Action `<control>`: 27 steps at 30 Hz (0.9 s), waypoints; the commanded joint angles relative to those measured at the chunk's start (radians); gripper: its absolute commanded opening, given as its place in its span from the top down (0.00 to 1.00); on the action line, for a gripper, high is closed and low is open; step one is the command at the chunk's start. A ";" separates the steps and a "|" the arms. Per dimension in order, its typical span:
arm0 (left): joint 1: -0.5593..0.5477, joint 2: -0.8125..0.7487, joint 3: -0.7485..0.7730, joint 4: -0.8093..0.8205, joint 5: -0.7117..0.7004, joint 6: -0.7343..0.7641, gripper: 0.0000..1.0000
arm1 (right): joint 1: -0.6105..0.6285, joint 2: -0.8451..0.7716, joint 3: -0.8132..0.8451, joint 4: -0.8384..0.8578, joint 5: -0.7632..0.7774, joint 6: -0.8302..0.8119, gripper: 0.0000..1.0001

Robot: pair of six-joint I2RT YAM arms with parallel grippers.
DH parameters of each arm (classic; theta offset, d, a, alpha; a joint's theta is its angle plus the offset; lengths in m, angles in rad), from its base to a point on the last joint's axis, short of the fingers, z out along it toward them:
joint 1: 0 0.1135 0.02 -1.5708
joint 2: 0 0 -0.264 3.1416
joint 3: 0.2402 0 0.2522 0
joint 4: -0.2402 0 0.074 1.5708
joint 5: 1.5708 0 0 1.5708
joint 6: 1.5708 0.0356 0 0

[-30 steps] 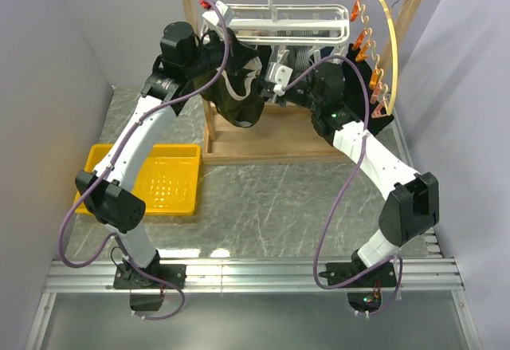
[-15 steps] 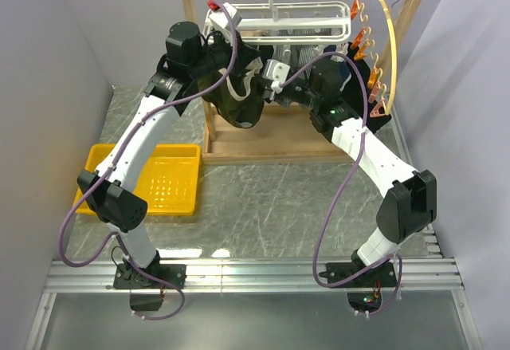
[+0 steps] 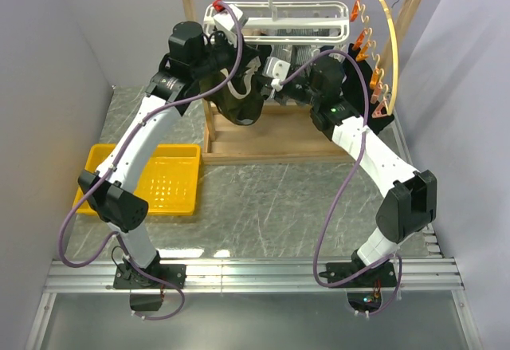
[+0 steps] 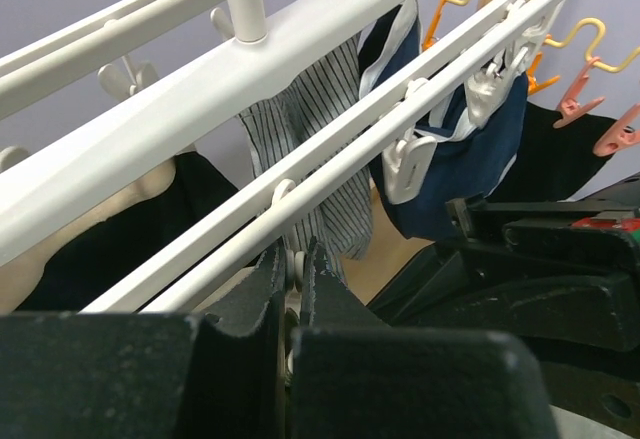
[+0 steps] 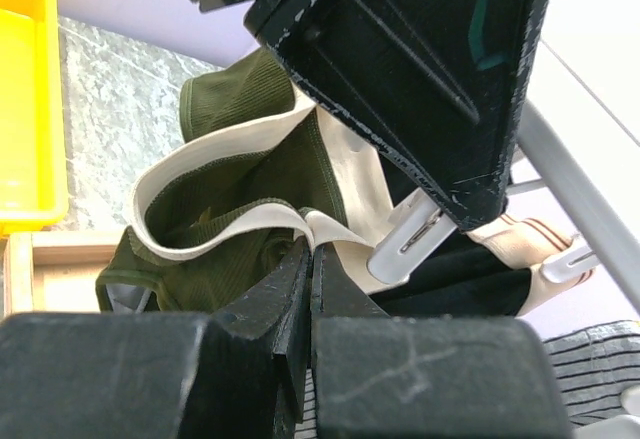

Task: Clip the underwear to the hanger

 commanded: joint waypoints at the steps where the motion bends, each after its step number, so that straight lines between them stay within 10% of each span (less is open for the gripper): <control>1: -0.015 0.078 -0.049 -0.423 -0.001 0.032 1.00 | 0.006 -0.010 0.063 0.010 0.003 -0.005 1.00; 16: -0.016 0.104 -0.003 -0.479 -0.030 0.050 1.00 | 0.003 -0.013 0.083 -0.009 0.033 -0.031 1.00; 27: -0.015 0.110 0.020 -0.488 -0.041 0.023 0.74 | 0.000 -0.004 0.109 -0.018 0.044 -0.040 1.00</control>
